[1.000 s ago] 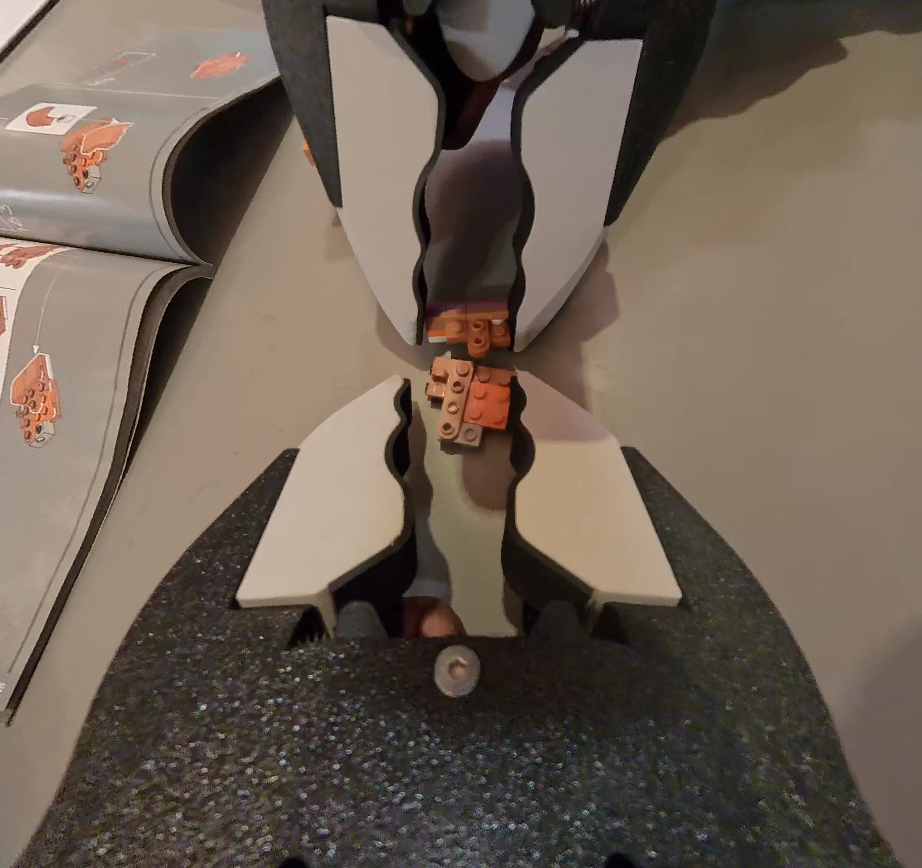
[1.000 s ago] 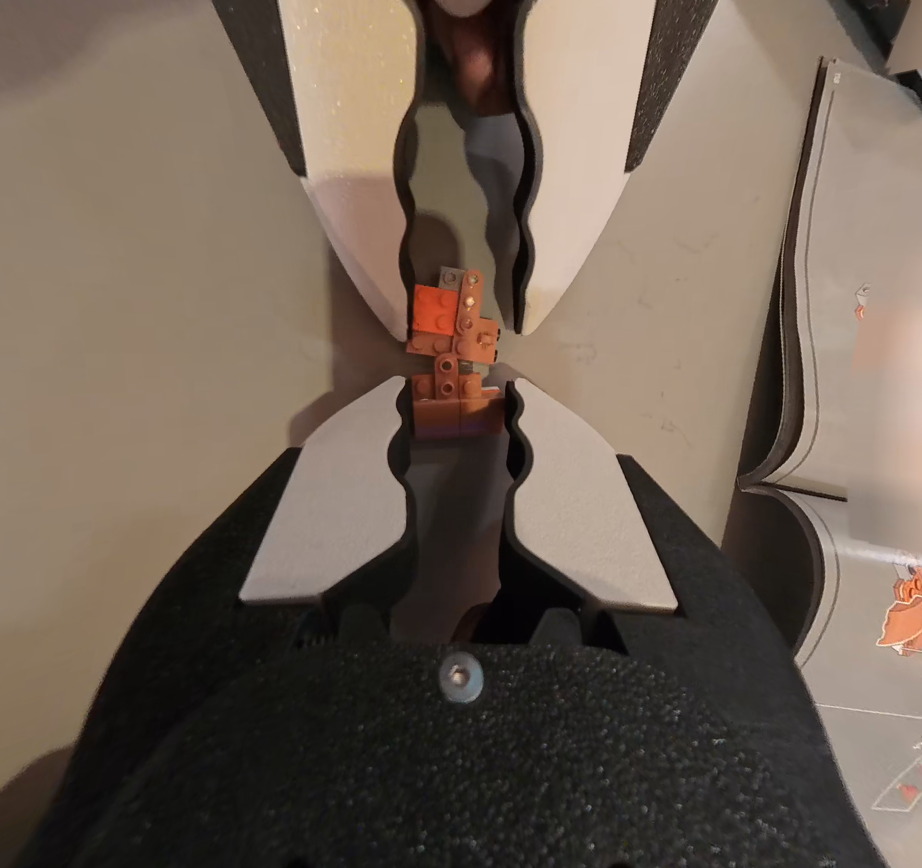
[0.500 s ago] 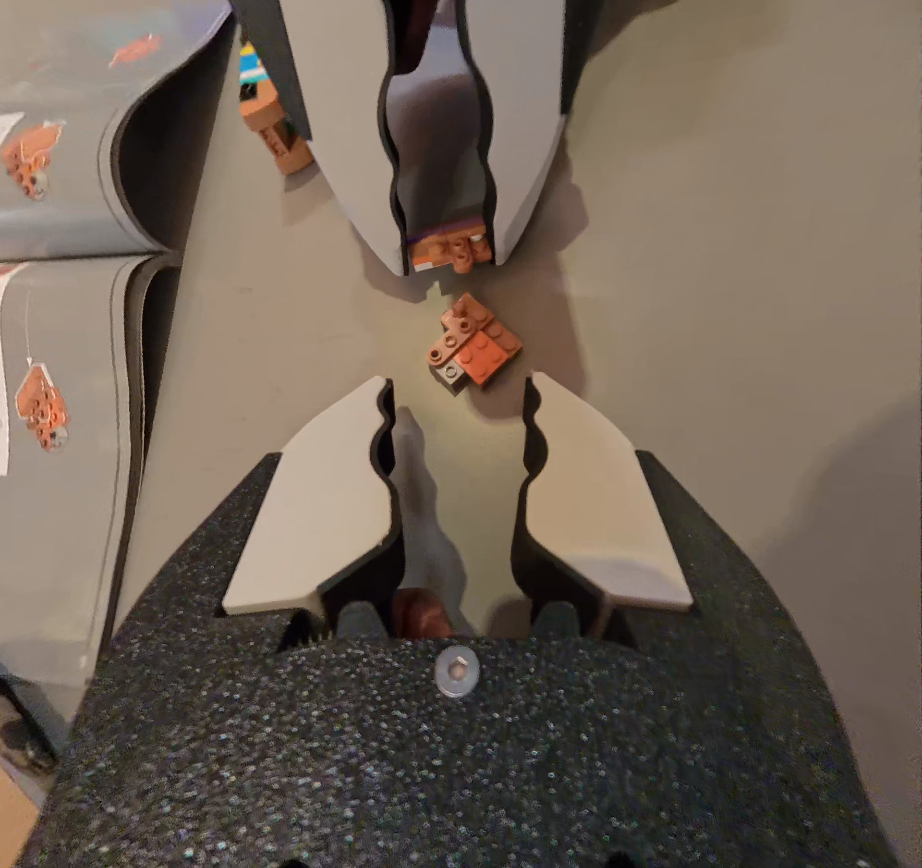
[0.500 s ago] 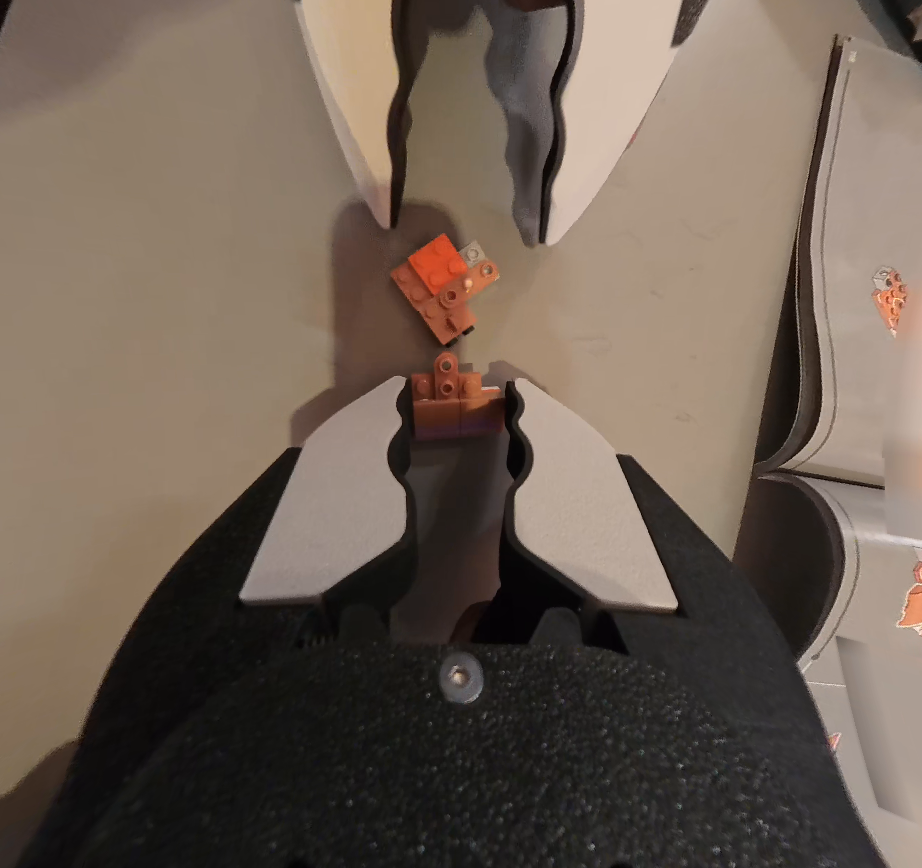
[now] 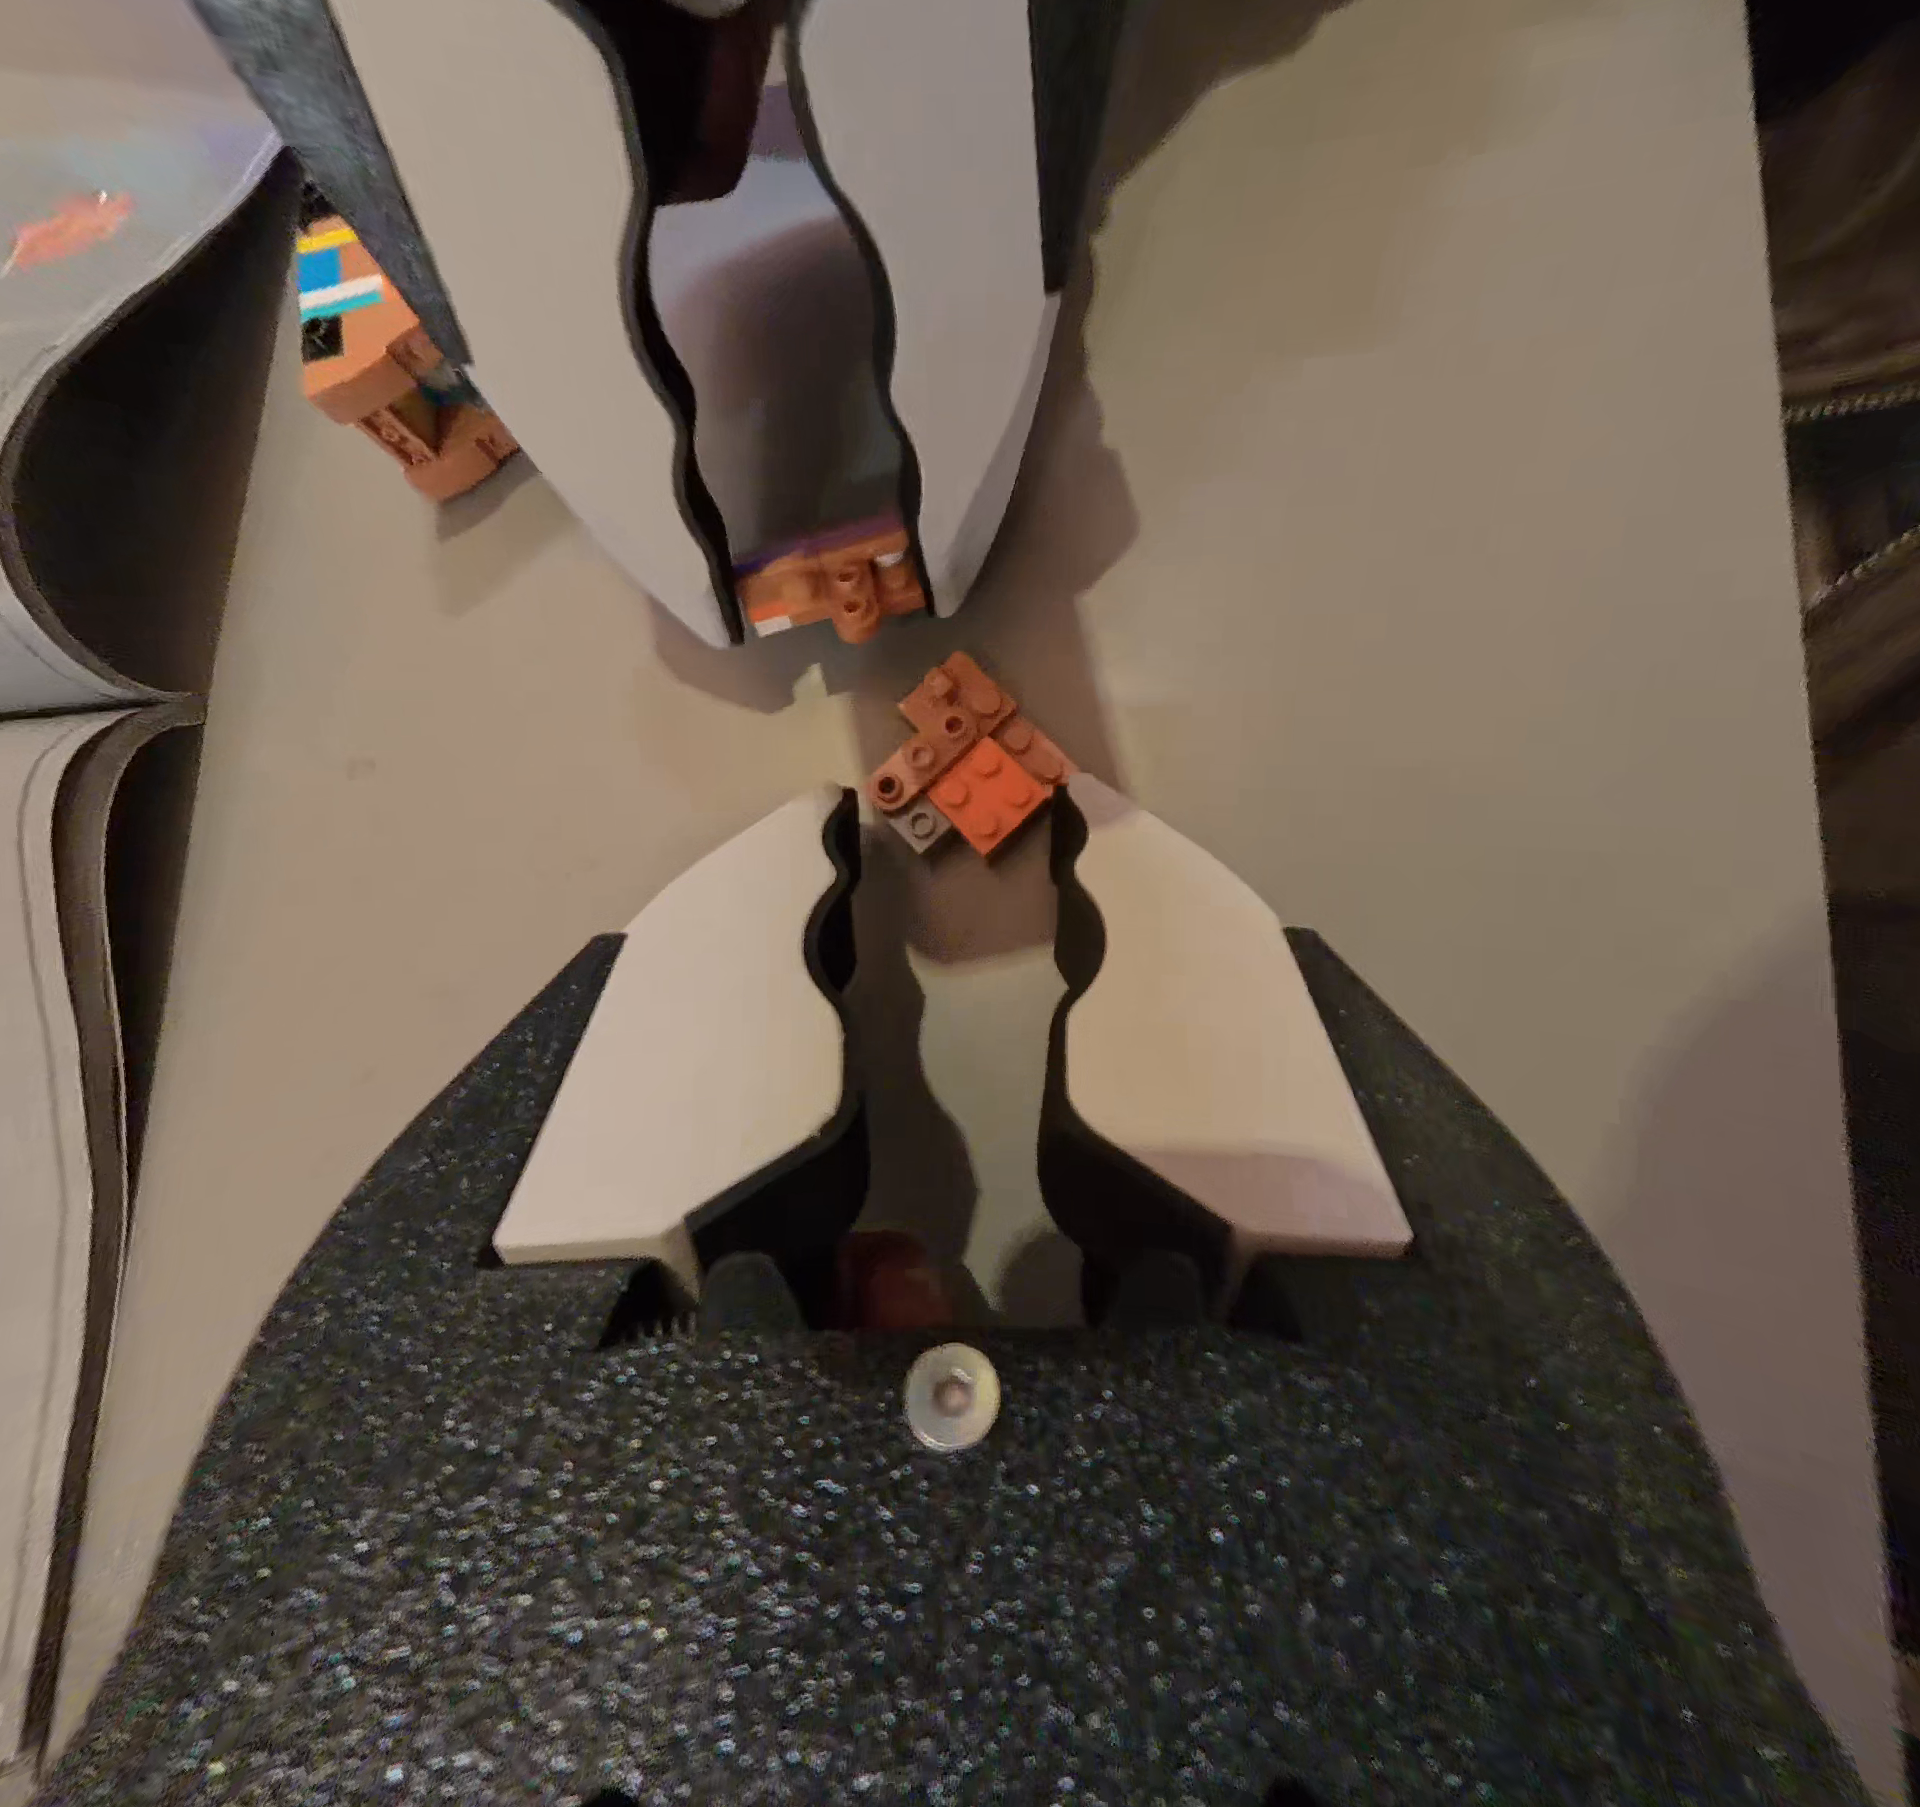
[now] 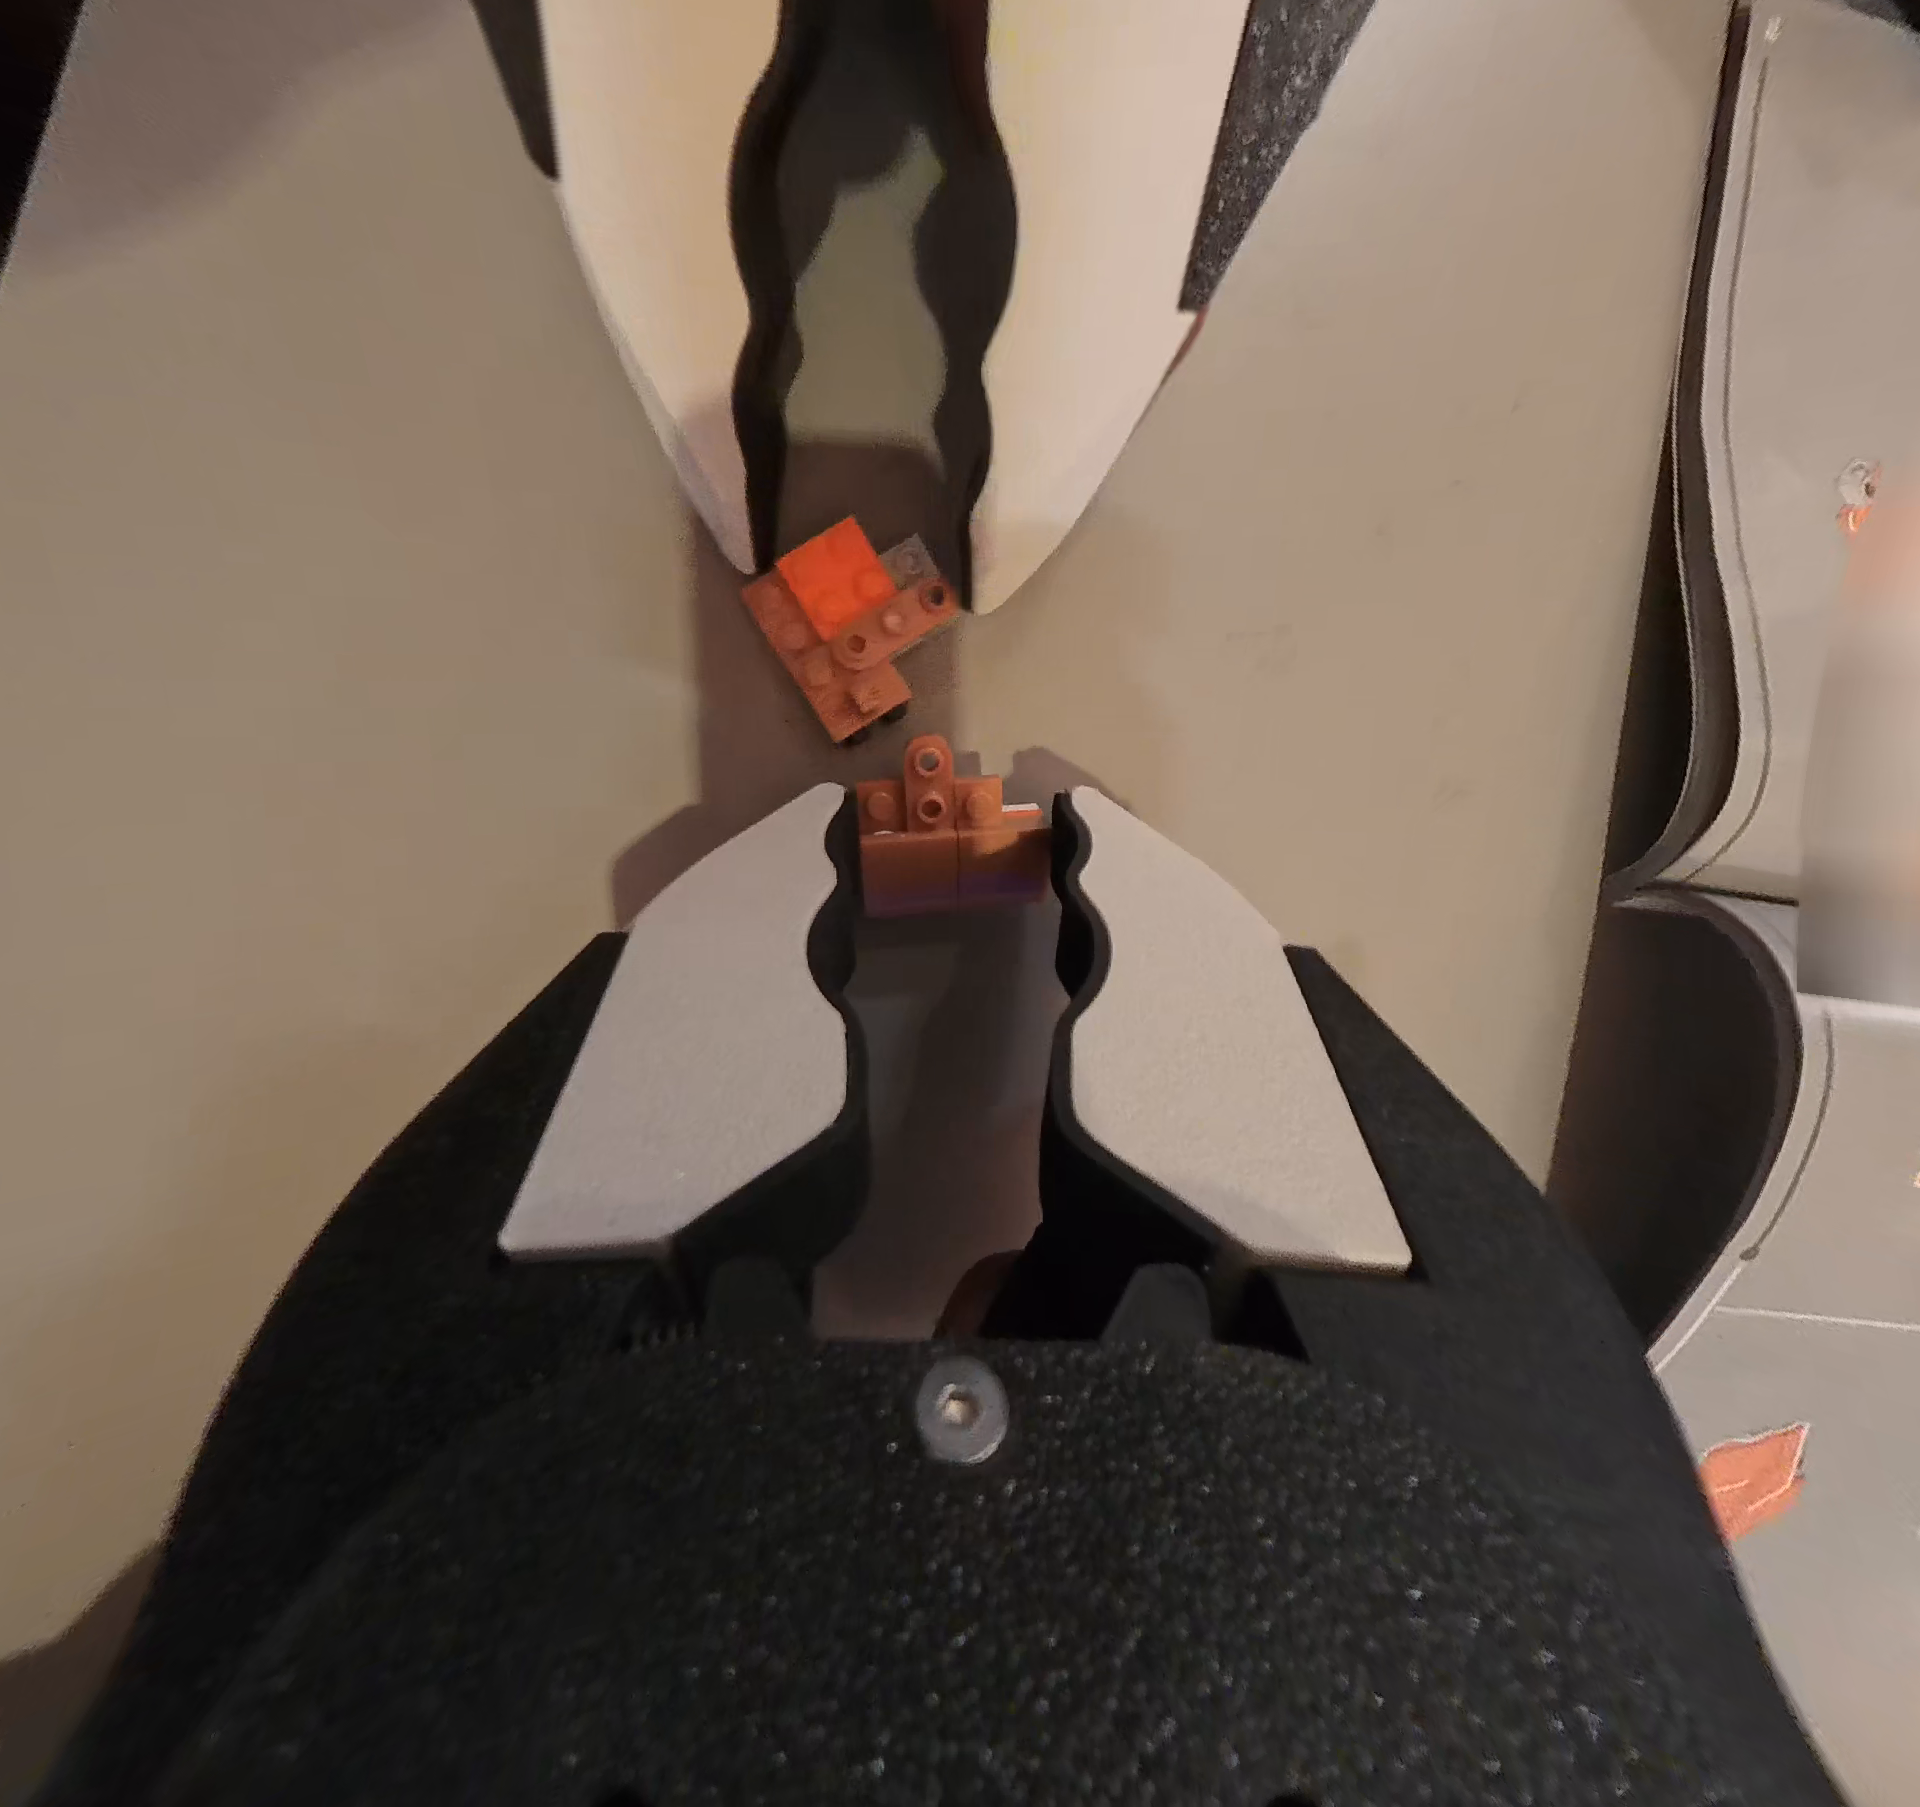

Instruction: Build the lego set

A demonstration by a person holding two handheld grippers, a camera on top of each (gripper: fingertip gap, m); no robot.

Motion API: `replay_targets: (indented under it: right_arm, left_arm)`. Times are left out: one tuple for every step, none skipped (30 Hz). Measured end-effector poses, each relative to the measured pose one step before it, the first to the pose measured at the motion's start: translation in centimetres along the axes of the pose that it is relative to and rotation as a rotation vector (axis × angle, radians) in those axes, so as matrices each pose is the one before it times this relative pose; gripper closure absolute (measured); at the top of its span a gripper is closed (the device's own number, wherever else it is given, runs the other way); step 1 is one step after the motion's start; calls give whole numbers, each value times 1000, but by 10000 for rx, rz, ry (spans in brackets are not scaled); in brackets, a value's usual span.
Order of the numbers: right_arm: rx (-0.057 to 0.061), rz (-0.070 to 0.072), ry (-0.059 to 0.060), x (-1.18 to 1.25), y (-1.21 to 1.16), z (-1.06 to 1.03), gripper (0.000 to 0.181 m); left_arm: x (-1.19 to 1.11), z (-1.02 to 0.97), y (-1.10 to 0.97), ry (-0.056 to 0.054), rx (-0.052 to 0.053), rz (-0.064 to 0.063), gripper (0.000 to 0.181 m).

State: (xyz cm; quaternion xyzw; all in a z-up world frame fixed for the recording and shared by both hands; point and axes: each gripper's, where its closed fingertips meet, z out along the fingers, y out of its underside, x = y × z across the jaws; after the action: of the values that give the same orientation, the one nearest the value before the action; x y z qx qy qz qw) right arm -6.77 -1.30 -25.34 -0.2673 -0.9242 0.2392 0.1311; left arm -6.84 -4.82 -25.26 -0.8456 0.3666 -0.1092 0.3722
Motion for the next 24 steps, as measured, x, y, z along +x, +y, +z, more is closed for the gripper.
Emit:
replay_targets:
  right_arm:
    - [-16, 30, 17, -52, 127, -94, 146]
    - [-19, 2, 16, -83, 126, -100, 146]
    - [-12, 0, 11, -86, 111, -103, 146]
    - [4, -6, 11, -98, 96, -108, 146]
    - [1, -7, 13, -86, 95, -107, 146]
    - [-4, -5, 13, -89, 104, -77, 146]
    - [1, -3, 1, -77, 97, -58, 146]
    - [1, 3, -6, -72, 81, -34, 146]
    - [-13, 1, -6, -65, 104, 1, 146]
    - [-27, -7, 5, -42, 111, -2, 146]
    - [-17, -9, 14, -31, 104, -10, 146]
    - [4, 7, 14, -18, 68, -33, 146]
    - [18, 21, 18, -5, 38, -48, 146]
    - [20, 17, 12, -25, 38, -63, 146]
    - [17, 14, 9, -37, 27, -58, 146]
    - [19, 13, -5, -49, 32, -61, 146]
    - [43, 11, -28, -104, -10, -53, 146]
    - [70, 36, -57, -131, -75, -47, 146]
    - [83, 44, -77, -171, -124, -32, 146]
    - [75, 16, -88, -196, -146, 15, 146]
    - [49, 6, -94, -218, -141, 37, 146]
    - [26, 21, -81, -192, -133, 62, 146]
    - [17, 32, -56, -136, -133, 80, 146]
    - [3, 42, -54, -126, -113, 94, 146]
  left_arm:
    - [-35, -153, -200, -10, 41, -119, 145]
    - [-156, -306, -63, -59, 51, 31, 145]
    - [-275, -380, 67, -97, 48, 88, 146]
    - [-361, -352, 212, -85, -21, 39, 146]
    - [-441, -243, 332, -110, -95, 26, 146]
    - [-497, -86, 424, -182, -180, 121, 146]
    - [-442, 105, 465, -203, -245, 243, 146]
    - [-144, 269, 412, -80, -262, 266, 146]
    - [161, 313, 110, 49, -137, 162, 147]
    - [345, 154, -456, 125, 157, 83, 146]
    - [427, 184, -237, 99, -18, 183, 147]
    - [226, 140, -306, -53, 20, 182, 146]
    - [255, 131, -302, -21, 4, 91, 145]
    - [307, 160, -374, 36, 42, 2, 144]
    - [343, 151, -484, 78, 130, -36, 143]
    - [295, 89, -472, 79, 169, -36, 142]
    - [55, 5, -293, -7, 120, -37, 141]
    - [-158, -62, -67, -54, 49, -77, 141]
    - [-224, -61, 112, -19, -1, -158, 141]
    - [-125, 9, 186, 84, -25, -228, 142]
    - [19, 71, 129, 130, 0, -227, 143]
    - [112, 136, 72, 116, -17, -158, 144]
    - [160, 162, 17, 68, -29, -63, 146]
    - [169, 175, -19, 40, -35, -31, 149]
